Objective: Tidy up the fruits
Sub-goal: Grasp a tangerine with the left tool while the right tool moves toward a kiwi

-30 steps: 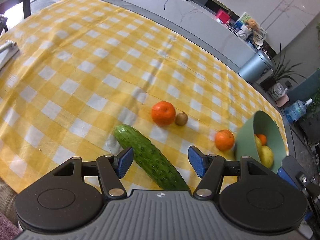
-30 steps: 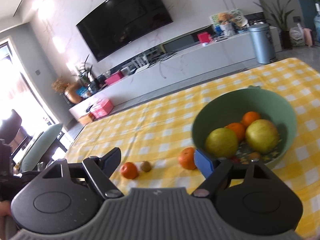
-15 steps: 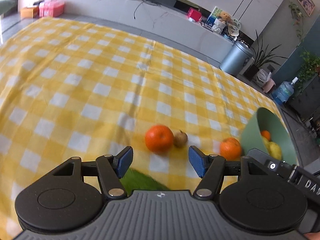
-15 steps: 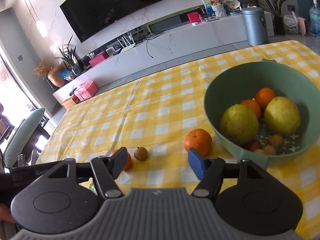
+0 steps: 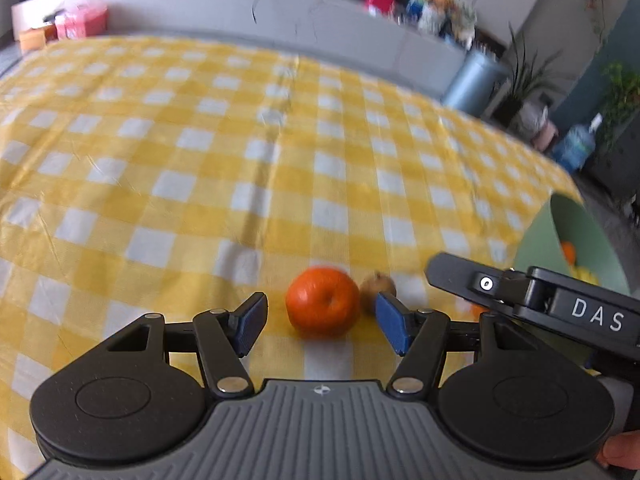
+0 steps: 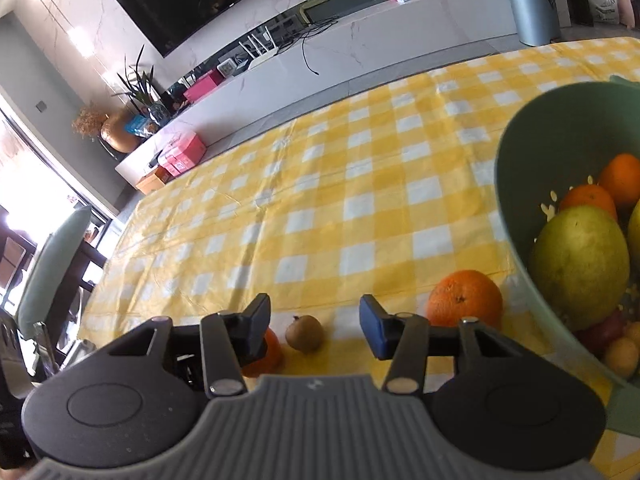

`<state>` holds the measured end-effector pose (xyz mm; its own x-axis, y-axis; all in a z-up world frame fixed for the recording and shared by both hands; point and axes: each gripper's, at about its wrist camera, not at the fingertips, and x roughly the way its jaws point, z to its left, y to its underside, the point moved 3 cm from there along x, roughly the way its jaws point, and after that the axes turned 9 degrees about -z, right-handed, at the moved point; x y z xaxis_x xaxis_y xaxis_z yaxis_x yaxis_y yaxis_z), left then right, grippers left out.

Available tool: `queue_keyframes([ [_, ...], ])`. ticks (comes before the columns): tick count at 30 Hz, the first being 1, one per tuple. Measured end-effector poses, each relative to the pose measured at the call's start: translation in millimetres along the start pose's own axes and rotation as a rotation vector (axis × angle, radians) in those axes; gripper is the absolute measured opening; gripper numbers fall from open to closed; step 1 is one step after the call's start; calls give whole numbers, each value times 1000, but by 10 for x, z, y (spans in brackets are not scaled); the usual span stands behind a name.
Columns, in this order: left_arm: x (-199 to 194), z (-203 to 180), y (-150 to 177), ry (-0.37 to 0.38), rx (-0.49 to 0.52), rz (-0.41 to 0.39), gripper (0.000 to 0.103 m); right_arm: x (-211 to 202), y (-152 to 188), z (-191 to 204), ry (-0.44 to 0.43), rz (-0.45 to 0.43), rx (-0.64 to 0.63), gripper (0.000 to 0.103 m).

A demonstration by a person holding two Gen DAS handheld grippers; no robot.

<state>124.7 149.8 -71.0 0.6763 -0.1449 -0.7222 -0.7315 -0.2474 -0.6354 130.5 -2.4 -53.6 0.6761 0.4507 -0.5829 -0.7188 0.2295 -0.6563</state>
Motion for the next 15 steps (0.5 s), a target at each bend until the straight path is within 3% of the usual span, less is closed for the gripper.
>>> queue_keyframes([
  [7, 101, -8, 0, -53, -1, -7, 72, -19, 3, -35, -19, -14, -28, 57],
  [15, -13, 0, 31, -35, -36, -29, 50, 18, 49, -90, 7, -49, -47, 58],
])
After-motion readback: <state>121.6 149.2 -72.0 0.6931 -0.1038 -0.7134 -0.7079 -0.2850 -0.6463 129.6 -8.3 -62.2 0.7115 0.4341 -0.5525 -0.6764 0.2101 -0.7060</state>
